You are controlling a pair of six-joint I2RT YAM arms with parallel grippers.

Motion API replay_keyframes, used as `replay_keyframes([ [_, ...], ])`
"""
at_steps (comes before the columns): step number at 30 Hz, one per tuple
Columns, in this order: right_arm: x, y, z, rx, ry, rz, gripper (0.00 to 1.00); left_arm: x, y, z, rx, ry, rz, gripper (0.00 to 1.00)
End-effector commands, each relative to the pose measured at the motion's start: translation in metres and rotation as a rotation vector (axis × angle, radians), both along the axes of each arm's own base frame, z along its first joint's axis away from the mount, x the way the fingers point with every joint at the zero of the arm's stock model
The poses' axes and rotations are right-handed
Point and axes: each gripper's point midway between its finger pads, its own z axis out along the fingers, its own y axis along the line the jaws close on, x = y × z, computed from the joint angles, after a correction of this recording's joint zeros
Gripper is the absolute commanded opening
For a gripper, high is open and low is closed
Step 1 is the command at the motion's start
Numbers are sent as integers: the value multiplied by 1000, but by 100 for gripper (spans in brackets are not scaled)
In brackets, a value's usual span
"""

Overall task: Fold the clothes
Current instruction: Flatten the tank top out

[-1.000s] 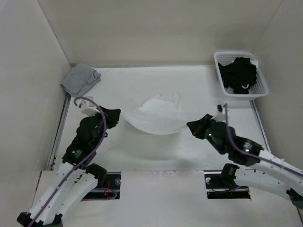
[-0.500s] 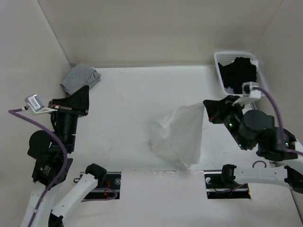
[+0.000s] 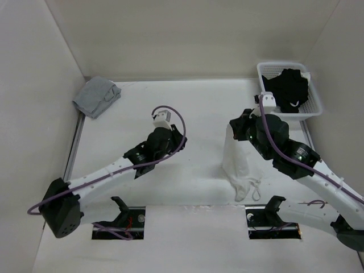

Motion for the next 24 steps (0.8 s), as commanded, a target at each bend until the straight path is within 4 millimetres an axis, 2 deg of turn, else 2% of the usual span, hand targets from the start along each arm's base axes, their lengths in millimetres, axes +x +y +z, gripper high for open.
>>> replay_keyframes([
  [1,27,23,27,44,-84,69,1,12,-19,35,-128,-98,-7,18],
  [3,60,28,49,32,-144,70,0,22,-8,48,-143,-131,34,19],
  [4,77,27,67,37,-176,59,0,26,1,57,-150,-148,57,19],
  [6,103,27,112,66,-240,41,0,33,24,84,-167,-196,110,20],
  [7,109,27,139,81,-280,38,0,35,37,98,-171,-221,137,20],
  [8,106,31,167,101,-319,57,0,34,50,111,-175,-244,161,20],
  [10,87,42,211,109,-397,103,0,32,77,135,-185,-295,218,20],
  [11,77,43,225,105,-423,108,0,29,89,143,-194,-313,244,21],
  [13,60,46,231,90,-441,107,1,22,107,156,-213,-345,282,21],
  [14,55,47,225,80,-434,107,1,18,115,158,-220,-352,301,21],
  [15,48,49,210,65,-411,106,1,16,121,159,-225,-356,317,21],
  [18,29,61,155,54,-345,133,1,11,130,153,-209,-344,332,22],
  [20,9,84,96,38,-279,213,1,8,132,133,-179,-310,331,23],
  [22,-11,109,22,-20,-192,298,1,5,131,99,-150,-251,328,26],
  [24,-27,125,-55,-97,-86,355,1,1,131,59,-118,-182,330,27],
])
